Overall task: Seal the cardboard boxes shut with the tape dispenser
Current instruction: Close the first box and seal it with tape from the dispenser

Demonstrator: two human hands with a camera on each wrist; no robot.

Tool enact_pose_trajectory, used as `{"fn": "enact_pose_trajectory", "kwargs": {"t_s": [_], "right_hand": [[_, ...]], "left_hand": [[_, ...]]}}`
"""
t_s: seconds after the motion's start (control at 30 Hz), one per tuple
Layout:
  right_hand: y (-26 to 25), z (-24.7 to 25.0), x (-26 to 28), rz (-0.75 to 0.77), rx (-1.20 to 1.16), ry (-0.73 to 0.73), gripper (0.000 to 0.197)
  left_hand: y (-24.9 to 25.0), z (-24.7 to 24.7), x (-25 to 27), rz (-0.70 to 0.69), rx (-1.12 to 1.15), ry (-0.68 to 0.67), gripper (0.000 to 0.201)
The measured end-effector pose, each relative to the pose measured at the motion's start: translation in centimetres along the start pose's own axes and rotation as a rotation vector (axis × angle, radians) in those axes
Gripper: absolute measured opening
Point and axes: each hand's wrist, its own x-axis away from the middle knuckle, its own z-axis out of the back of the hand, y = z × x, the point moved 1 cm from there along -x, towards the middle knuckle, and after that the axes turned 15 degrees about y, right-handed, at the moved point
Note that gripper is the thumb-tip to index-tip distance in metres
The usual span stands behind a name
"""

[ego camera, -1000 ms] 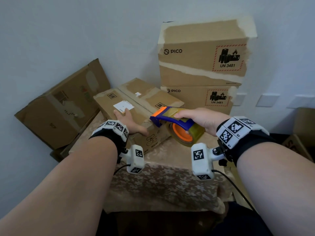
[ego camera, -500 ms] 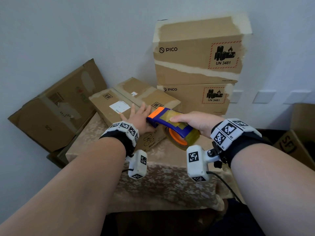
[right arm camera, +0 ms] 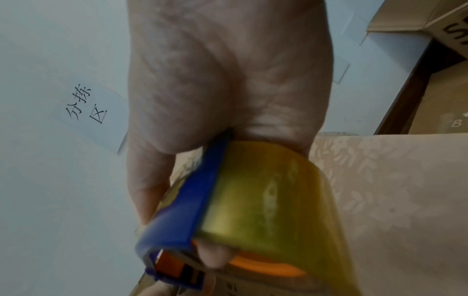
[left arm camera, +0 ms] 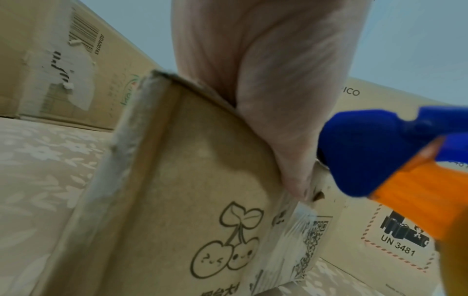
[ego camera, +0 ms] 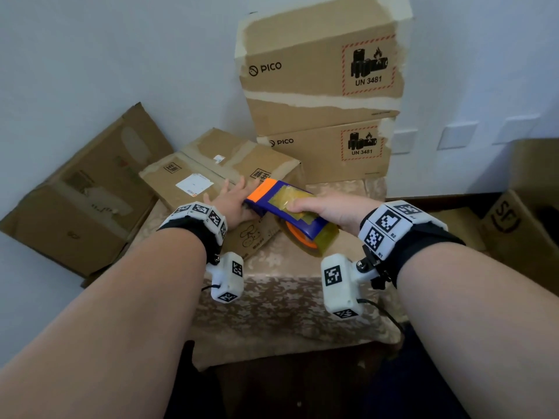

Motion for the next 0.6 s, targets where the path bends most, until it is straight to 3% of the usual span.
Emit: {"fn": "enact_pose_trajectory", "kwargs": {"t_s": [0.17, 0.33, 0.6], "right_hand": [[1.0, 0.6, 0.5, -0.002, 0.017, -0.005, 0.069], [2.0, 1.4, 1.0, -0.042, -0.054, -0.027, 0.044], [2.3, 2.0, 1.4, -0.08, -0.087, -0.047, 0.043]], "left_hand": [[0.0, 0.1, 0.0, -0.001, -0.02, -0.017, 0.078], [0.0, 0.1, -0.1, -0.005, -0.045, -0.035, 0.077], [-0.1, 0.3, 0.0, -0.019, -0.056, -0.044, 0.076]]}}
